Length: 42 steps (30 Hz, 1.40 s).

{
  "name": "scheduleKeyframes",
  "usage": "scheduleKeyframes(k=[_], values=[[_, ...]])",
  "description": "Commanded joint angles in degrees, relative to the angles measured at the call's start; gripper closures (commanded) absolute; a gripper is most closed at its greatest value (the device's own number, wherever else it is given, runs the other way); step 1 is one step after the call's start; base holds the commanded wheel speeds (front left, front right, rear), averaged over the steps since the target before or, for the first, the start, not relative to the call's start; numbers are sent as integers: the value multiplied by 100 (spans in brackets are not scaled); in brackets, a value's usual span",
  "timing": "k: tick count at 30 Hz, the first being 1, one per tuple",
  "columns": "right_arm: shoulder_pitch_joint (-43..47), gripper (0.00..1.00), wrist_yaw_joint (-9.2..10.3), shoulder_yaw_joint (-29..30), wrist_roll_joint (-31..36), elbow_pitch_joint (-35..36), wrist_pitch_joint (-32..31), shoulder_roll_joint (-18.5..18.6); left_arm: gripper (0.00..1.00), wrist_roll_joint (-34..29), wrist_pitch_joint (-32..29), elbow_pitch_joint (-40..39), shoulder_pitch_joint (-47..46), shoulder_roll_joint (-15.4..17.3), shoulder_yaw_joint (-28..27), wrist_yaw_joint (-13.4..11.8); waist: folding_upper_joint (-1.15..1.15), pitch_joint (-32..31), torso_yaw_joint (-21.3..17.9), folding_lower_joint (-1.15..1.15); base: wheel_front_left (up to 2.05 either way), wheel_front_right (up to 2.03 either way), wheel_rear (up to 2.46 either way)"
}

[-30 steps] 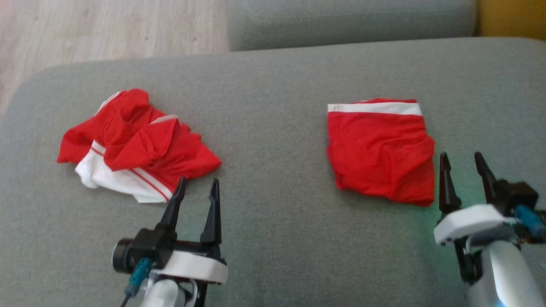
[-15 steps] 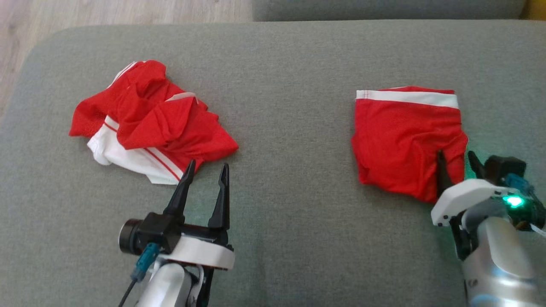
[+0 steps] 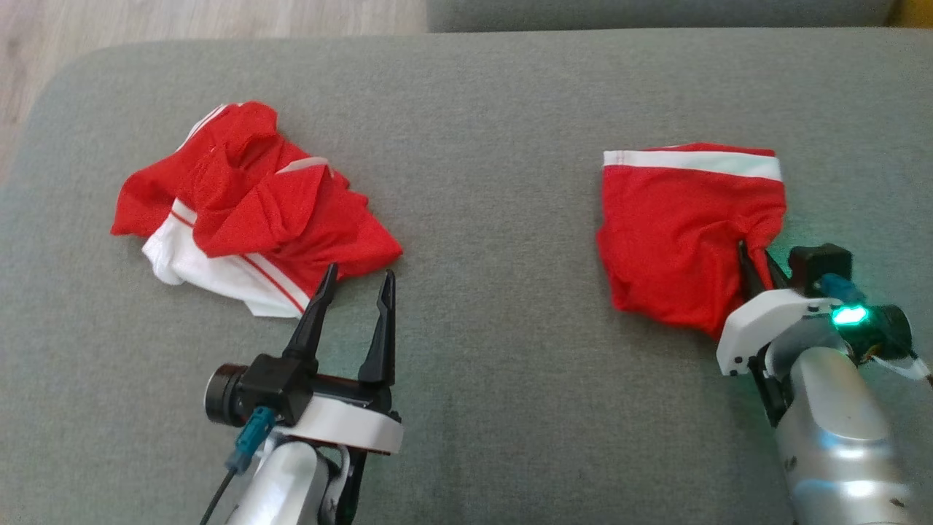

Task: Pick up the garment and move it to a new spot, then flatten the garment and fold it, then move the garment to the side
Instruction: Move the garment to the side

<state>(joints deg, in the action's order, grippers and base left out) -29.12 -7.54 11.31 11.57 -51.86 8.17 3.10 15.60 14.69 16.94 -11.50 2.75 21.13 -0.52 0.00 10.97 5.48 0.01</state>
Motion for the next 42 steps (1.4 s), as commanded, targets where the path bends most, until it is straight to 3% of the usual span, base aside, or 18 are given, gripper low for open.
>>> scheduleKeyframes(k=[1, 4, 8, 17, 24, 32, 42], values=[[-174, 100, 5, -159, 70, 126, 76, 41, 0, -29, 31, -135, -176, 13, -173, -22, 0, -55, -55, -1, 0, 0, 0], [-283, 100, 5, -390, 365, 199, 131, 181, 0, -6, 31, -131, -154, 13, -190, -26, 0, -140, -152, -1, 0, 0, 0], [-447, 100, 5, -887, 572, 144, 25, 648, 0, 59, 31, -157, -150, 13, -167, -37, 0, -228, -217, -1, 0, 0, 0], [-797, 100, 5, -2096, 291, -373, -188, 2258, 0, 129, 31, -320, -185, 13, -163, -81, 0, -131, -119, -1, 0, 0, 0], [-1008, 100, 5, -2133, 1, -758, -331, 3340, 0, 85, 31, -368, -272, 13, -209, -57, 0, 141, 17, -1, 0, 0, 0], [-994, 100, 5, -1697, 20, -744, -470, 3638, 0, 58, 31, -407, -333, 13, -240, -48, 0, 298, 63, -1, 0, 0, 0], [-878, 100, 5, -1243, 235, -569, -560, 3570, 0, 26, 31, -388, -381, 13, -254, -37, 0, 373, 49, -1, 0, 0, 0]])
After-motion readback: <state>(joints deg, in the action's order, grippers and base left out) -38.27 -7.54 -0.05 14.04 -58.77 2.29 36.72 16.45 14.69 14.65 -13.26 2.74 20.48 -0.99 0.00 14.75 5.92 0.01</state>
